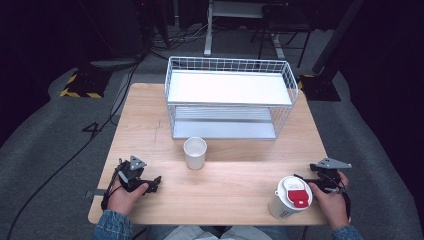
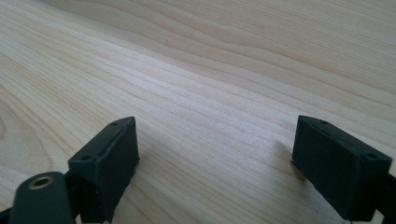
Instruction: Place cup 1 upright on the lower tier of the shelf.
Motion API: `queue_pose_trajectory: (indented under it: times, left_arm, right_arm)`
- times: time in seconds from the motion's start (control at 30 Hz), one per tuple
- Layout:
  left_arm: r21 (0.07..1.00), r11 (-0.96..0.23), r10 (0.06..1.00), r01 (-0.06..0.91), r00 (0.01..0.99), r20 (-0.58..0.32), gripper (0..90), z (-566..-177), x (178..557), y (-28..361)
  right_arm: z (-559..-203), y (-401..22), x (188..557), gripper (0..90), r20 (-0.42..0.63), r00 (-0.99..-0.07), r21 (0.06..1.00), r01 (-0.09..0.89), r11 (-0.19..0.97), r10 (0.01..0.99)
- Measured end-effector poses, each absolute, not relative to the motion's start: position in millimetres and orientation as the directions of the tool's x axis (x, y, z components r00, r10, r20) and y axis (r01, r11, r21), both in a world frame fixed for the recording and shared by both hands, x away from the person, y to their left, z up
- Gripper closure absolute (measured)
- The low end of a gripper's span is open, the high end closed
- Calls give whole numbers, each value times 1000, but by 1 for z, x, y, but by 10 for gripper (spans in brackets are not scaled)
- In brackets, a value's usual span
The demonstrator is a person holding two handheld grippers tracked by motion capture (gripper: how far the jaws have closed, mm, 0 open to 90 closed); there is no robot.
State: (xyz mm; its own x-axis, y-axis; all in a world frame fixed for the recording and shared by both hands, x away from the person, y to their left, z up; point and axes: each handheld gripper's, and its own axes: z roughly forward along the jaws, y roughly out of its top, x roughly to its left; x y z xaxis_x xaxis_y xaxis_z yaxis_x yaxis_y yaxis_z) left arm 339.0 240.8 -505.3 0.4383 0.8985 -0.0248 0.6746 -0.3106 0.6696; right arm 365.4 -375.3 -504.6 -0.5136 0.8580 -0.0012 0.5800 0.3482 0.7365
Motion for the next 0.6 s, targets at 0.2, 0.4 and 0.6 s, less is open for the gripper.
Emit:
queue_pose_trajectory:
  times: [0.2, 0.4, 0.6]
  left_arm:
    - [693, -321, 892, 645, 452, -7, 146, -500, 338, 239]
    - [760, -294, 878, 579, 477, -24, 154, -487, 336, 234]
    - [814, -281, 868, 509, 497, -12, 154, -477, 336, 223]
  right_arm:
    - [-505, -375, 365, 146, -1, -513, 737, 580, 348, 858]
    - [-505, -375, 365, 146, -1, -513, 737, 580, 348, 858]
    - [-505, -375, 365, 146, -1, -513, 737, 580, 348, 858]
